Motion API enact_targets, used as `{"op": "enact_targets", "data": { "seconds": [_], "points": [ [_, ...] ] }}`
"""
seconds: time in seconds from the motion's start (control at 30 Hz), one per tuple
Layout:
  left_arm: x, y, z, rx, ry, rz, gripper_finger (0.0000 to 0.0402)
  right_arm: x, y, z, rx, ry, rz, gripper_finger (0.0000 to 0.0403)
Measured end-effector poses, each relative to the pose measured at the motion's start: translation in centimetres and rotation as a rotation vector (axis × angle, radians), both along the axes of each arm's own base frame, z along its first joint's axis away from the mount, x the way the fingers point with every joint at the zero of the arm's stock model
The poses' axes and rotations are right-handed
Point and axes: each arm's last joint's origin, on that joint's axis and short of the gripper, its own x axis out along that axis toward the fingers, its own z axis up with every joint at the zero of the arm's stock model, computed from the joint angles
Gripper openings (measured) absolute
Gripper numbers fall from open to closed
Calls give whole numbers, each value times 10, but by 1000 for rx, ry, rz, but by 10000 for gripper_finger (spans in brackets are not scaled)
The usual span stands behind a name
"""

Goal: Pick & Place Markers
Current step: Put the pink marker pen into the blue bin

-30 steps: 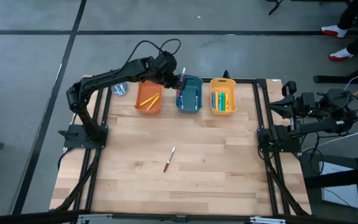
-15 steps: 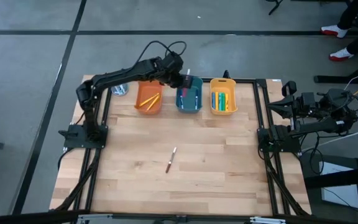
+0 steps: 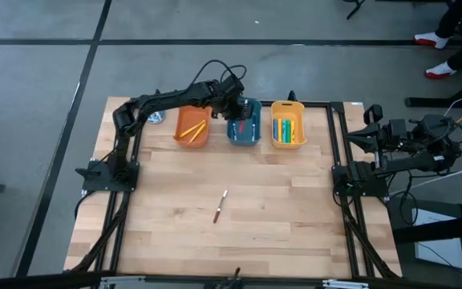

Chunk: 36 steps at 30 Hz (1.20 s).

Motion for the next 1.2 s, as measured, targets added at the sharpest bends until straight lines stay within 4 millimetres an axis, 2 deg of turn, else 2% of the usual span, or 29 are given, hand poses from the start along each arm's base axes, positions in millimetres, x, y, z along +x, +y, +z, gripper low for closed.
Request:
{"op": "enact_targets", "data": {
  "seconds": [0.5,0.87,1.2],
  "points": [
    [3,16,-34,-92,54,58,28,0,0,0,0,0,0,21],
    [1,28,-49,-149,63,112,28,0,0,0,0,0,0,21],
    [2,31,-57,-168,69,109,29,0,0,0,0,0,0,21]
  ]
}}
